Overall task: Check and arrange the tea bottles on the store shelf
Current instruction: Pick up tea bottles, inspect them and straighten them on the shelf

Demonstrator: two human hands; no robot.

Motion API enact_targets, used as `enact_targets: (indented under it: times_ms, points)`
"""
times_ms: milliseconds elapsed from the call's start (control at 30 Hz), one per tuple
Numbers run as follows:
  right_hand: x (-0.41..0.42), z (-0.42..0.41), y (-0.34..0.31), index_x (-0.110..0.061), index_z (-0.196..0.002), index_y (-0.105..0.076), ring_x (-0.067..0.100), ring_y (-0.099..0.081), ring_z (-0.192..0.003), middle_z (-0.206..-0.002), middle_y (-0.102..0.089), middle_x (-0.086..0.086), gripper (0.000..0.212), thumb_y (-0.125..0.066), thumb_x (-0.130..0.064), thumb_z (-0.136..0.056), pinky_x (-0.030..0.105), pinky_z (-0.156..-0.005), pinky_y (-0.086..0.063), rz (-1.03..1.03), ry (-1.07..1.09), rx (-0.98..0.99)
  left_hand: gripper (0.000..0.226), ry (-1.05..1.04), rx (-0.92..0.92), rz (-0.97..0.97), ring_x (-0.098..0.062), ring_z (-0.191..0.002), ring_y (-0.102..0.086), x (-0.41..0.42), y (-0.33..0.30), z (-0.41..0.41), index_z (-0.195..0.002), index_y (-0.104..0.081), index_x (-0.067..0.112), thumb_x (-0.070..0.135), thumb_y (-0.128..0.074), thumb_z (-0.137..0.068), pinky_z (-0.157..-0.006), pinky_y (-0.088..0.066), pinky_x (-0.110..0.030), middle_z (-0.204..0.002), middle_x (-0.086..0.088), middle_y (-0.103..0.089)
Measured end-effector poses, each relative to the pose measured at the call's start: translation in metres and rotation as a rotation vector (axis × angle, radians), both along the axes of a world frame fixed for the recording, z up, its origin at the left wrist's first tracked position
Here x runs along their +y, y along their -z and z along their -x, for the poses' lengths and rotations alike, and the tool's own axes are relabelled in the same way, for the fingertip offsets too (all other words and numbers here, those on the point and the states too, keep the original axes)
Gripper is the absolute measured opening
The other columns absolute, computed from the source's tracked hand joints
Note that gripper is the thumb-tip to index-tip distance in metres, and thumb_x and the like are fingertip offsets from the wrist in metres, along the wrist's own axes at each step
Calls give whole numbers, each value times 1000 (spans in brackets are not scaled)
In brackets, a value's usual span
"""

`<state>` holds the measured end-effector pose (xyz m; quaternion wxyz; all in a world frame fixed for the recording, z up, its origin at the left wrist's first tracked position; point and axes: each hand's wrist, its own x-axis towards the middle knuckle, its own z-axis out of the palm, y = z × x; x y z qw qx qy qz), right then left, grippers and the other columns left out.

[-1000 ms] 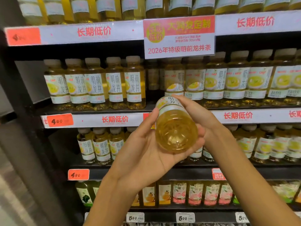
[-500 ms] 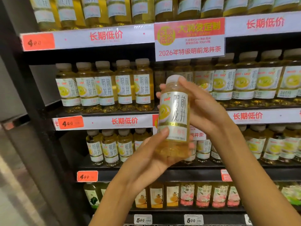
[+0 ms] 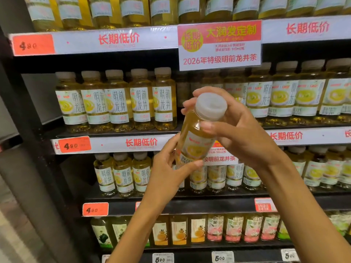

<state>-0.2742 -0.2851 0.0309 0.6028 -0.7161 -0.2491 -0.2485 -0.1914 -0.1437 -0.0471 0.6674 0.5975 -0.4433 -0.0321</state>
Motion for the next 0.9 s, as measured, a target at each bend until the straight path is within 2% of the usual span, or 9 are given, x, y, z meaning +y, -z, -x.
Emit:
enact_targets:
  times_ms: [100,267,400,467,567,633,733,833,900]
  points:
    - [-1,5,0,-18,-118,-55,21,-55,-119,-119,-62,2,47,-67,-6,-75,32,-91,-48,31,-49,-33,69,-26,-58,3,-4,-116,-57,-6,0,-5,-133,-50,28,24,-79,-70,-89,-48,-15,-123,13,-63]
    - [-7,7,-1,-20,-116,-58,28,-55,-120,-117,-63,1,48,-72,-3,-73,35,-92,-49,141,-46,-76,68,-31,-92,4,-5,-117,-57,-11,-5,-8,-128,-52,30,10,-81,-70,-88,-48,-15,-123,13,-63]
    - [-11,-1,-5,-18,-122,-55,28,-58,-117,-115,-66,2,46,-65,-11,-78,36,-94,-49,-16,-53,-36,63,43,-20,-24,-2,-108,-62,-9,-5,-5,-118,-56,37,23,-84,-64,-84,-49,-12,-115,17,-67]
    - [-14,-7,-6,-15,-129,-49,29,-59,-117,-119,-66,5,44,-57,-18,-86,42,-98,-49,-138,-56,8,59,120,58,-35,-6,-107,-65,-8,-4,-2,-118,-58,35,28,-85,-66,-82,-51,-14,-113,12,-70]
    - [-15,-13,-4,-12,-132,-47,29,-61,-115,-122,-65,9,41,-40,-28,-94,46,-97,-49,-213,-36,85,61,225,146,-60,-10,-110,-64,-7,-1,3,-121,-60,27,50,-78,-68,-84,-51,-16,-115,5,-70]
    - [-15,-15,-4,-6,-128,-49,27,-64,-109,-116,-67,11,39,-42,-26,-96,42,-92,-53,-240,2,90,67,274,188,-87,-10,-114,-62,-8,1,6,-127,-56,25,60,-68,-72,-90,-48,-17,-120,6,-68]
    - [-12,-17,-5,-5,-124,-52,27,-63,-104,-106,-69,11,42,-52,-24,-86,36,-87,-53,-339,73,68,51,226,175,-90,-4,-117,-58,-12,1,9,-128,-52,35,61,-52,-84,-96,-45,-15,-123,13,-65]
    - [-8,-22,-2,-10,-125,-53,21,-64,-105,-107,-70,5,44,-57,-30,-86,32,-87,-53,-368,160,37,45,185,203,-43,-3,-119,-56,-19,1,9,-121,-56,46,64,-38,-84,-103,-45,-30,-125,16,-63]
    - [-7,-24,0,-12,-127,-53,19,-64,-107,-112,-69,5,43,-53,-36,-91,31,-89,-53,-355,168,50,45,220,279,14,-10,-116,-60,-21,1,9,-115,-62,49,67,-36,-83,-99,-48,-35,-123,10,-66]
